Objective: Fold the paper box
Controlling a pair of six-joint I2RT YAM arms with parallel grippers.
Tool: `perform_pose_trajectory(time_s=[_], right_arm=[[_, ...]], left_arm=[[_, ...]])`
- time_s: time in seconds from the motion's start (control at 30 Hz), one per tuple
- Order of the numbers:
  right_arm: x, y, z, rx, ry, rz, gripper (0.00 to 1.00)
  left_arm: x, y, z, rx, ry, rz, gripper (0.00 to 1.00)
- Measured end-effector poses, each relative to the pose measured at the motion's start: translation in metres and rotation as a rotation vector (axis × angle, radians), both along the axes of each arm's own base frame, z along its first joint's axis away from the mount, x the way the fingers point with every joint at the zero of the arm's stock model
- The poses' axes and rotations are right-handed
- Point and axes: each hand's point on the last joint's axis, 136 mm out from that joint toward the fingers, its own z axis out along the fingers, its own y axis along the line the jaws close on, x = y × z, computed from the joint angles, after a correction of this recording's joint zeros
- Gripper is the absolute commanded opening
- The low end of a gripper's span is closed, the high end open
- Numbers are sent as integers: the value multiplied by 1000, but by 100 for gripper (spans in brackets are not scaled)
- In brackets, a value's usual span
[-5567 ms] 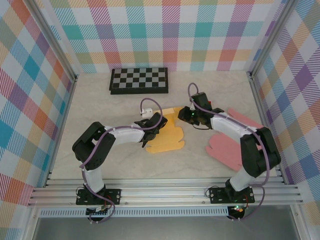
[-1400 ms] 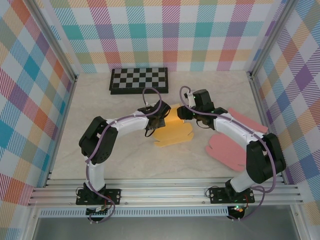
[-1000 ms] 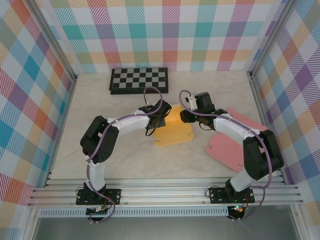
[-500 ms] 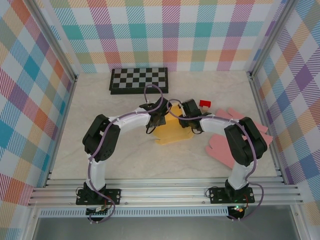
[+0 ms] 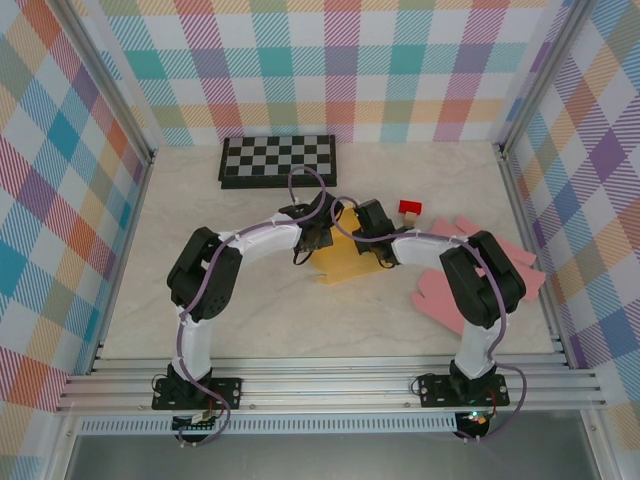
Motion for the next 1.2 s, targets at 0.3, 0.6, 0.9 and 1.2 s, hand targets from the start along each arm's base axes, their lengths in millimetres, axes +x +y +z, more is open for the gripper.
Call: perform_pose_trajectory(time_s=[0.3,0.6,0.9,1.2], right_arm=[[-30,-14,71,294,-7,33,51],[-15,10,137,444,-10,102,52],[3,13,75,504,195,12,43],[-4,17,63,572,243,5,39]], left_arm=[[4,8,1,60,-27,-11,0],[5,17,-1,96,-113,-38,0],[-2,21,-3,186,-278,-82,0],[-3,23,-5,204,-369,-103,0]])
